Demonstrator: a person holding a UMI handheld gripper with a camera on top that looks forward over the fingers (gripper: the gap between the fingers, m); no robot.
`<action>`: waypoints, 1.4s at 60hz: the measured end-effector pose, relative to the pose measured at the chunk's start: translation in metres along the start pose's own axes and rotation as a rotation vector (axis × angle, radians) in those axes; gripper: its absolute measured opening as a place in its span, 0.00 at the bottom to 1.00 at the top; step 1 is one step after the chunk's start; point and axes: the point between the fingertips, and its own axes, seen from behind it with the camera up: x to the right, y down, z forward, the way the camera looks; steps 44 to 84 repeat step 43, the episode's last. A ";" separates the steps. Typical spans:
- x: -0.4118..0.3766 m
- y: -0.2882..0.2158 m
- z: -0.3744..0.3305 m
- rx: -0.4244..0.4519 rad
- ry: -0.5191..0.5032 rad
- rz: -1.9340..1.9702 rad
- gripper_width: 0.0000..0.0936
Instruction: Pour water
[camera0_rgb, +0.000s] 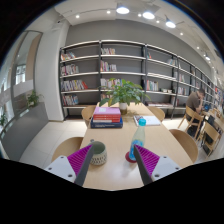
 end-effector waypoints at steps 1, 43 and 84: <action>0.000 -0.002 -0.001 0.003 0.001 0.001 0.87; 0.001 -0.016 -0.027 -0.025 0.047 0.064 0.87; 0.001 -0.016 -0.027 -0.025 0.047 0.064 0.87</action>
